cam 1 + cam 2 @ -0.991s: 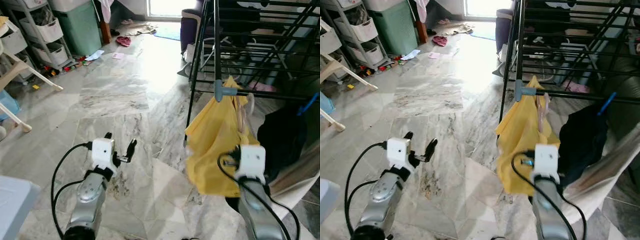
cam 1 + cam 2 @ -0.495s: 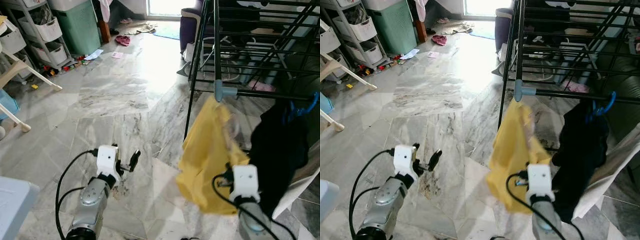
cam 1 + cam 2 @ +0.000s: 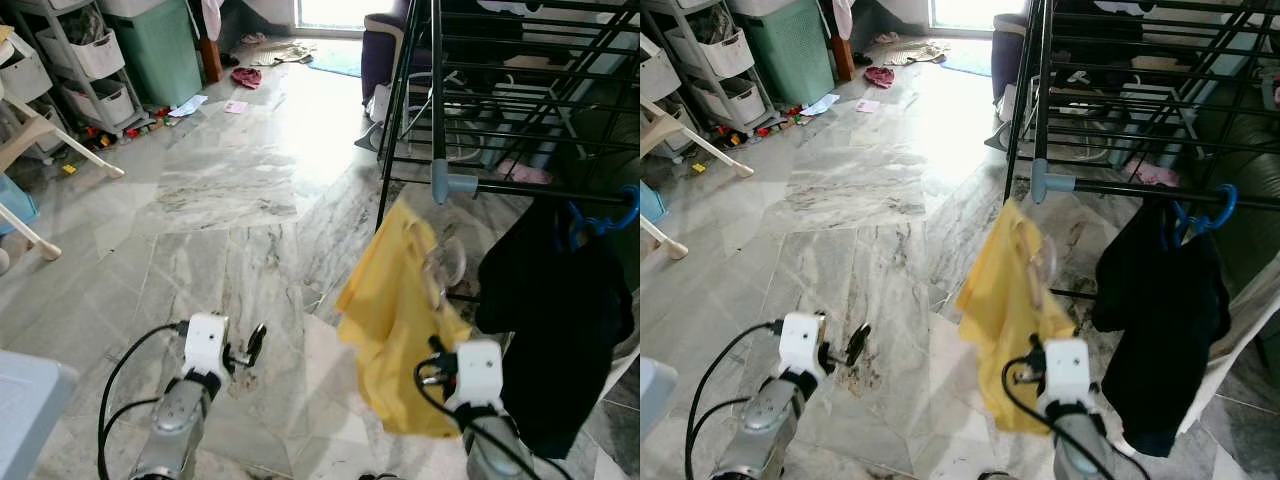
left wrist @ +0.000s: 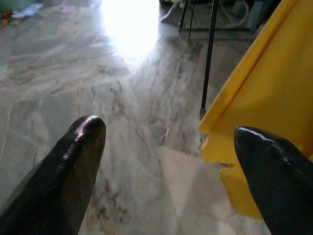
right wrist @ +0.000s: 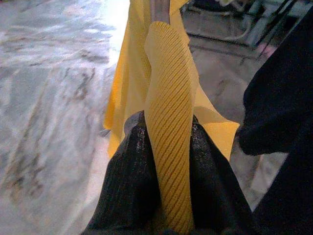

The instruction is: Hang hanger

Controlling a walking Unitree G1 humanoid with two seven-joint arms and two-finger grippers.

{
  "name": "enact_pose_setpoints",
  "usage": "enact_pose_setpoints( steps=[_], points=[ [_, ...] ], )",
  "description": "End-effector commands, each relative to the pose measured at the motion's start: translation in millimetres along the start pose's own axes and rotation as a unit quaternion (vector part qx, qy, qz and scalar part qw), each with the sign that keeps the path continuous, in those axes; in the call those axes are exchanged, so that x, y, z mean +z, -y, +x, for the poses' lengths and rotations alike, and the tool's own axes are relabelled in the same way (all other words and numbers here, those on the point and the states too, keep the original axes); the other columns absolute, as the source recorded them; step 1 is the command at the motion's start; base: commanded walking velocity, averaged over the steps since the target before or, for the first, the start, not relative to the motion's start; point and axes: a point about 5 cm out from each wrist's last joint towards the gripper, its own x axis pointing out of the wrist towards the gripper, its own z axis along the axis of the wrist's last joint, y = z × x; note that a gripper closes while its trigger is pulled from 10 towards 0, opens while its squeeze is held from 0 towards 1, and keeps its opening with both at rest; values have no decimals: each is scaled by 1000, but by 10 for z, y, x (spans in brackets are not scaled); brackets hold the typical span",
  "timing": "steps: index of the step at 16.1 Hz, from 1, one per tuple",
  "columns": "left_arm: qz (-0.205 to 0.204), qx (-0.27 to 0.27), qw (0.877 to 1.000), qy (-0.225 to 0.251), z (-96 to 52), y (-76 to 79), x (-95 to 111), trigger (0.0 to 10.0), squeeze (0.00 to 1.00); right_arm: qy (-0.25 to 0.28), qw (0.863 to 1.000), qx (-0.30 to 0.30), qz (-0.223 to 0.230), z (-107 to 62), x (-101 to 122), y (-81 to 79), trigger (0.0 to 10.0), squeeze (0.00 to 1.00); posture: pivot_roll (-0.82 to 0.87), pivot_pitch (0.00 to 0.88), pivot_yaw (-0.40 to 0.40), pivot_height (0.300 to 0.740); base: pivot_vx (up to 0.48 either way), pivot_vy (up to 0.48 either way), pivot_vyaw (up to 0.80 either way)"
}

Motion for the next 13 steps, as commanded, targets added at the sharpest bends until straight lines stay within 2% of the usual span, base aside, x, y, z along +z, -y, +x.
enact_pose_setpoints(
  steps=[1, 4, 8, 9, 10, 11, 12, 13],
  points=[
    [11, 9, 1000, -16, -75, -35, -101, 10000, 0, 11, 1000, 22, 3, -33, 12, -60, 10000, 0, -112, 98, 7, 740, 0, 0, 0],
    [17, 19, 999, -26, -134, -43, -163, 10000, 0, 8, 999, 42, -2, -58, -13, -146, 10000, 0, -113, 92, -1, 740, 0, 0, 0],
    [33, 28, 999, -11, -88, -83, -82, 10000, 0, 15, 1000, -5, -2, 139, 111, -70, 10000, 0, -72, 41, -25, 740, 0, 0, 0],
    [38, 35, 999, -10, -63, -96, -51, 10000, 0, 5, 1000, -18, -9, 185, 108, -28, 10000, 0, -70, 57, -20, 740, 0, 0, 0],
    [38, 47, 998, -10, -56, -109, -45, 10000, 0, 7, 999, -23, -43, 209, 71, -9, 10000, 0, -76, 52, -22, 740, 0, 0, 0],
    [44, 47, 998, -11, -57, -89, -47, 10000, 0, 1, 999, -25, 23, 222, 84, 6, 10000, 0, -66, 44, -23, 740, 0, 0, 0],
    [41, 53, 998, -13, -53, -85, -48, 10000, 0, 13, 1000, -24, -11, 232, 97, 9, 10000, 0, -65, 39, -18, 740, 0, 0, 0],
    [41, 53, 998, -12, -52, -58, -51, 10000, 0, 3, 1000, -8, 11, 239, 71, -28, 10000, 0, -64, 28, -12, 740, 0, 0, 0]
  ],
)
